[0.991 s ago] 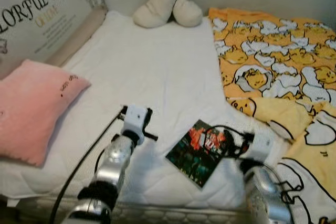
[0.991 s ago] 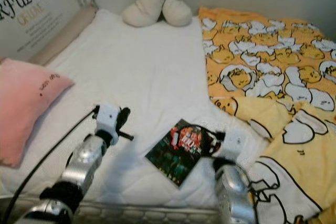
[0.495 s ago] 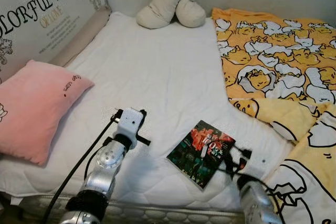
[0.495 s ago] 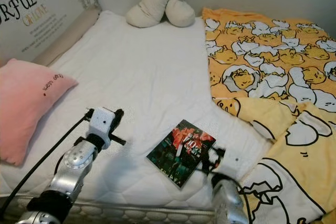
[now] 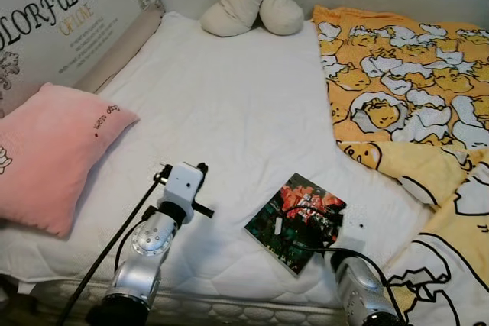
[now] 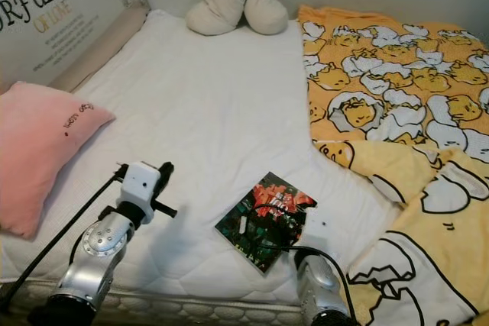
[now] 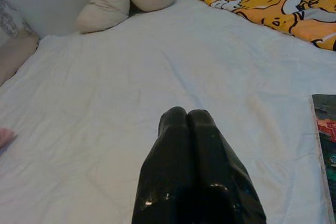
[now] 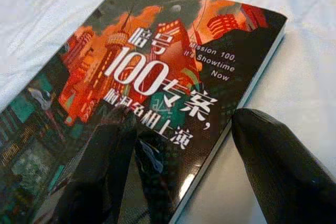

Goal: Clean up the room

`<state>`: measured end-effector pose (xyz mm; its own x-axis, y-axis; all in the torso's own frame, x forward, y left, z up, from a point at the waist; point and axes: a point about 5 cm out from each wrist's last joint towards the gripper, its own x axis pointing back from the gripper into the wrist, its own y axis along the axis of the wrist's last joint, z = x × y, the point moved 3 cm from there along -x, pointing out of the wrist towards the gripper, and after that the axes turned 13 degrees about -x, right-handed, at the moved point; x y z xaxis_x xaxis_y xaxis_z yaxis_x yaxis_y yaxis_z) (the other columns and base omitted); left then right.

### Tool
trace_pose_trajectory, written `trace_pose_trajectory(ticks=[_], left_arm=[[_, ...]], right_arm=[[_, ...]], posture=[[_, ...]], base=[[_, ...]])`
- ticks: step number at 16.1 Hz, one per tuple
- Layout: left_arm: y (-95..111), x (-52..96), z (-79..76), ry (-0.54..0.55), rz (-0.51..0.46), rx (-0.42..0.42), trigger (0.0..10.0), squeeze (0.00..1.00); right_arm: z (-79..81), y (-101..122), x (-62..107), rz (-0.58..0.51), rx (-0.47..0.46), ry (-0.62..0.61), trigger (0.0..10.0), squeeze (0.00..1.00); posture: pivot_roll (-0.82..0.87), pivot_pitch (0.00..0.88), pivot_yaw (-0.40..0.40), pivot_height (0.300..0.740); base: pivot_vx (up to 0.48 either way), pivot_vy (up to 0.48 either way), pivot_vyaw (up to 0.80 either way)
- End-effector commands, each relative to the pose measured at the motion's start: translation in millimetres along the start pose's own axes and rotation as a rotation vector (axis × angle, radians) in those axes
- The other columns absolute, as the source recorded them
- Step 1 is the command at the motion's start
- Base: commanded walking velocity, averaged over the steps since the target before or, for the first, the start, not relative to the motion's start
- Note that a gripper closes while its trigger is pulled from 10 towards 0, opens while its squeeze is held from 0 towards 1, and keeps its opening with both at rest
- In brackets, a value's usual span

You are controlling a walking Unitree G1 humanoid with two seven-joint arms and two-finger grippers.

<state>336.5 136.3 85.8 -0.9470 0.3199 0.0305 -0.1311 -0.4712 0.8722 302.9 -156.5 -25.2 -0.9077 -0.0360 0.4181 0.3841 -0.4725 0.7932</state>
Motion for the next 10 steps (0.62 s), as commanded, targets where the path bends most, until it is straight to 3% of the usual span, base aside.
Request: trace_pose_trajectory(ticks=[1, 10], left_arm=[[0.5, 2.2, -2.0, 0.002, 0.006, 0.0, 10.0, 0.0], [0.2, 2.6, -2.7, 0.001, 0.008, 0.001, 10.0, 0.0]], right_arm=[[2.1, -7.2, 0.2, 0.035, 0.008, 0.018, 10.0, 0.0], [3.0, -10.0, 0.1, 0.052, 0.006, 0.024, 10.0, 0.0]], posture=[[0.27, 0.098, 0.018, 0.74], [0.27, 0.098, 0.018, 0.74]], base=[[0.0, 0.0, 0.0], [0.0, 0.0, 0.0]])
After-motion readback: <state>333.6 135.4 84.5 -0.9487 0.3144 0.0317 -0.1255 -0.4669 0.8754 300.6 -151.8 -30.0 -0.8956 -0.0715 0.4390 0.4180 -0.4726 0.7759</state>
